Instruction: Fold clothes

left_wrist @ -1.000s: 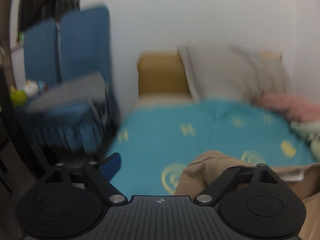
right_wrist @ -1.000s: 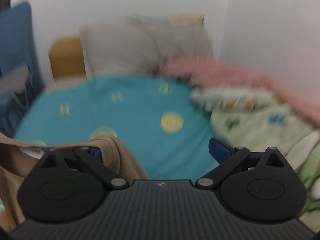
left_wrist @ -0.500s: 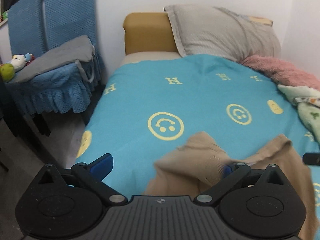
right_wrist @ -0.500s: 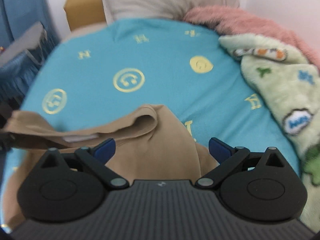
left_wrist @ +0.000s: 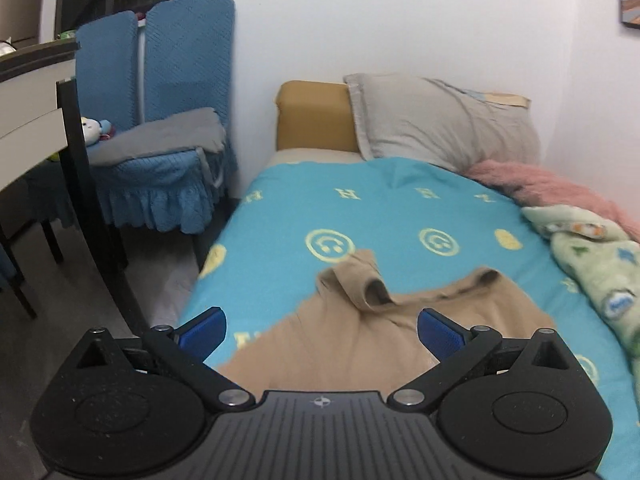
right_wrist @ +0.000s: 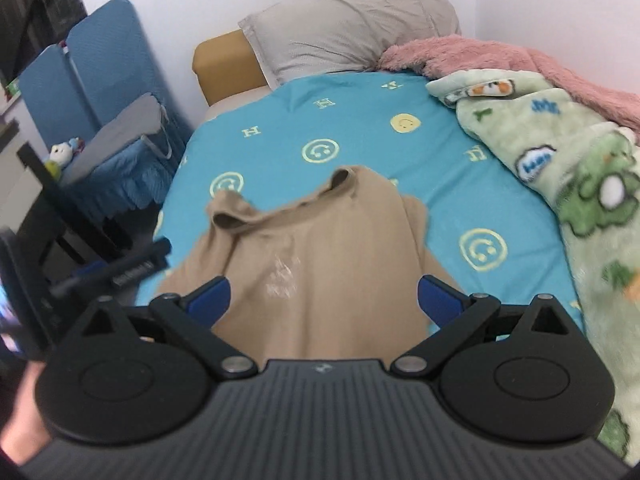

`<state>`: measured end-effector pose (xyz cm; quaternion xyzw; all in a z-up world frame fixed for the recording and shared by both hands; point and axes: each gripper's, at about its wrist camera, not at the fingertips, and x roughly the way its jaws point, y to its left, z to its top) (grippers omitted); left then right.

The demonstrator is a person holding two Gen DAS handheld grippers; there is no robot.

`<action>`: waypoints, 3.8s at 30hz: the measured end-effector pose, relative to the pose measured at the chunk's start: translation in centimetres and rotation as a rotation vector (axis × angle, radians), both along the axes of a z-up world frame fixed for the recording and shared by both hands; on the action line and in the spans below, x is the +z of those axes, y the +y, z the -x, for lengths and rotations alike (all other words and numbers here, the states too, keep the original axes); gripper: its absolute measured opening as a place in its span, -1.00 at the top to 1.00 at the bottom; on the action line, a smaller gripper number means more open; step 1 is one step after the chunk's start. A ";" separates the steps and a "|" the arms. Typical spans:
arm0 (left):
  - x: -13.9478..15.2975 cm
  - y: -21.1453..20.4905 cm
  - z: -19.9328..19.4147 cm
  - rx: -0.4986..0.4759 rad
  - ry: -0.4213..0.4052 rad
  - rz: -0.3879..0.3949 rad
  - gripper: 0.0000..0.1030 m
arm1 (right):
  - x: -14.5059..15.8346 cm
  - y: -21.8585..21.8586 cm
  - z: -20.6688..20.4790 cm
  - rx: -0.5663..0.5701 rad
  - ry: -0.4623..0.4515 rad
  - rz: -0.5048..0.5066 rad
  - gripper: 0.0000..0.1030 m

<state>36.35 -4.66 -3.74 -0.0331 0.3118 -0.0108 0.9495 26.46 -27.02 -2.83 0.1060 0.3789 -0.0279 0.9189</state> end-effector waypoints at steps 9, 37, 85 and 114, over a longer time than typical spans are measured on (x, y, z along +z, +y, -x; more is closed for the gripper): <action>-4.4 7.5 2.5 0.099 0.025 0.173 -0.95 | -8.7 -2.4 7.9 -0.080 -0.056 -0.090 -0.97; -6.1 14.0 -15.4 0.285 -0.024 -0.218 0.77 | -10.3 -3.4 2.0 -0.137 -0.142 -0.161 -0.97; -6.5 -1.5 -6.5 -0.054 -0.021 0.053 -0.52 | -11.3 -3.7 1.4 -0.110 -0.190 -0.145 -0.91; -9.9 -0.9 15.0 -0.092 -0.023 0.100 -0.65 | -19.3 -15.1 -4.1 -0.359 -0.068 -0.525 -0.49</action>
